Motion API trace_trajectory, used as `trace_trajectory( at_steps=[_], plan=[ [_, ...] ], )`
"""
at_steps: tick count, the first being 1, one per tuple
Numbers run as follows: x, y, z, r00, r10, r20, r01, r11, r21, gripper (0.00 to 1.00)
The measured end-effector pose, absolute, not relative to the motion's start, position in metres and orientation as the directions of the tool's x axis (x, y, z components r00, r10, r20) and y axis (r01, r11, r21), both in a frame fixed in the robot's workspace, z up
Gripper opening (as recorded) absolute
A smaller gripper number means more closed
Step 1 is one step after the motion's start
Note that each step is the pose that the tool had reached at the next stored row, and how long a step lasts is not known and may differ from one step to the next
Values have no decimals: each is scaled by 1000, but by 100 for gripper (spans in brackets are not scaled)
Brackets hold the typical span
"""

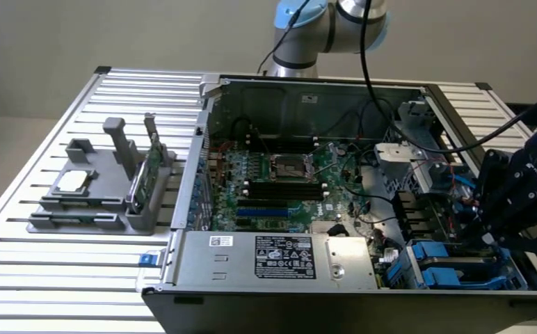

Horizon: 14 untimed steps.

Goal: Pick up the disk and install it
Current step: 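Insert the first disk wire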

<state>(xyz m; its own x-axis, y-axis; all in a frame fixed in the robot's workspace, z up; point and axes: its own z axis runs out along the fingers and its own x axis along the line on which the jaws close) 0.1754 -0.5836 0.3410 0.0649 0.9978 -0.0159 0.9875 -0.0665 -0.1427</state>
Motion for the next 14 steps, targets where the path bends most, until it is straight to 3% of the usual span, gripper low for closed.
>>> trace_trajectory(
  at_steps=[14],
  plan=[
    [178,-576,337,65,997,-47,988,-71,-141,17]
  ],
)
